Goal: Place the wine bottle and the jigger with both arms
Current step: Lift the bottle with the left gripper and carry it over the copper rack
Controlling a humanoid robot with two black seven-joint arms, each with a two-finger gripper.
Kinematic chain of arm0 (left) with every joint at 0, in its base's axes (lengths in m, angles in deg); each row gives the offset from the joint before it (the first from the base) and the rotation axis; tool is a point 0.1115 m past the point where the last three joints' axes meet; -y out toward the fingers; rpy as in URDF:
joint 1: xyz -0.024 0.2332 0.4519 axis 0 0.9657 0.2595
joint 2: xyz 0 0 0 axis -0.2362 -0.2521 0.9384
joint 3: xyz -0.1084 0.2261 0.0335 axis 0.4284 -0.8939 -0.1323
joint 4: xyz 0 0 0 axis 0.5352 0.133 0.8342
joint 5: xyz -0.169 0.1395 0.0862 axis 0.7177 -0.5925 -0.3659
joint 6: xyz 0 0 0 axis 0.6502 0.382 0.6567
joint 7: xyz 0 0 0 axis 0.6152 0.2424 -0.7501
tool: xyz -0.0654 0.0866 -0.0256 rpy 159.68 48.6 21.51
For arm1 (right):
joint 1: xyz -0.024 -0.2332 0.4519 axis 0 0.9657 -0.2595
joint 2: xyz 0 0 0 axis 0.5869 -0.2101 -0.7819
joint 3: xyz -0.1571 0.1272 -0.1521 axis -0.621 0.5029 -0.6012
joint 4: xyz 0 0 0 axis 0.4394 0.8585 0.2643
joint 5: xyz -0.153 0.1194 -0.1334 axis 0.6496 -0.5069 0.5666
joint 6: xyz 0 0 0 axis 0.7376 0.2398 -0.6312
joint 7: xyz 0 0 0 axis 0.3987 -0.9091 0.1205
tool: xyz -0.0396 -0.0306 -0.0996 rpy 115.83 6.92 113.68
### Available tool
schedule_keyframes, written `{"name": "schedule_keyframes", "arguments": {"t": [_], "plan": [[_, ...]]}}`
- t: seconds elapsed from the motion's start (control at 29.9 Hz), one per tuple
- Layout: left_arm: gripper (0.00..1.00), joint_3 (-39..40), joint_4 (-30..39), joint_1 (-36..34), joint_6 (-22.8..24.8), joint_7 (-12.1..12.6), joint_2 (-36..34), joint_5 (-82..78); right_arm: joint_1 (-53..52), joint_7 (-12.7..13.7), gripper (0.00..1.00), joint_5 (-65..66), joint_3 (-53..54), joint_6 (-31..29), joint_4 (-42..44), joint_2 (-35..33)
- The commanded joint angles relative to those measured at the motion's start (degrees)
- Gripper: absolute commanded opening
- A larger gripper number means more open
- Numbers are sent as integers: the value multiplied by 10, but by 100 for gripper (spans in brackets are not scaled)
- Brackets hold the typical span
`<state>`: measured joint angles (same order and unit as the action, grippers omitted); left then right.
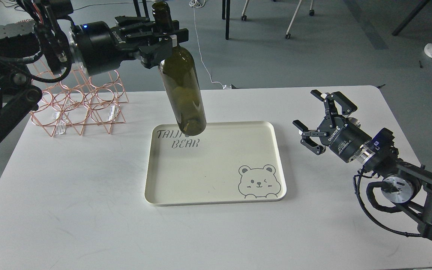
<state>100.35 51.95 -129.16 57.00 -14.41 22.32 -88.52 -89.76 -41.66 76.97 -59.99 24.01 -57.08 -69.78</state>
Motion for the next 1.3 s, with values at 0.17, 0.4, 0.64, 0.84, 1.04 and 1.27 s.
{"name": "schedule_keyframes", "arguments": {"t": [0.17,0.4,0.64,0.84,1.04,1.27], "plan": [[22,0,-101,-11,-1,0,-65,5,0,0,99,6,-1,0,0,4],[22,0,-146,-22,-2,0,-102,5,0,0,99,13,0,0,0,4],[22,-1,-188,-35,-6,0,-101,5,1,0,99,13,1,0,0,4],[22,-15,-215,-35,-25,0,-95,2,1,0,99,13,1,0,0,5],[22,-69,-239,-42,-68,0,-95,5,1,0,99,13,1,0,0,5],[22,-72,-258,-47,-71,0,-81,6,1,0,99,13,1,0,0,4]]}}
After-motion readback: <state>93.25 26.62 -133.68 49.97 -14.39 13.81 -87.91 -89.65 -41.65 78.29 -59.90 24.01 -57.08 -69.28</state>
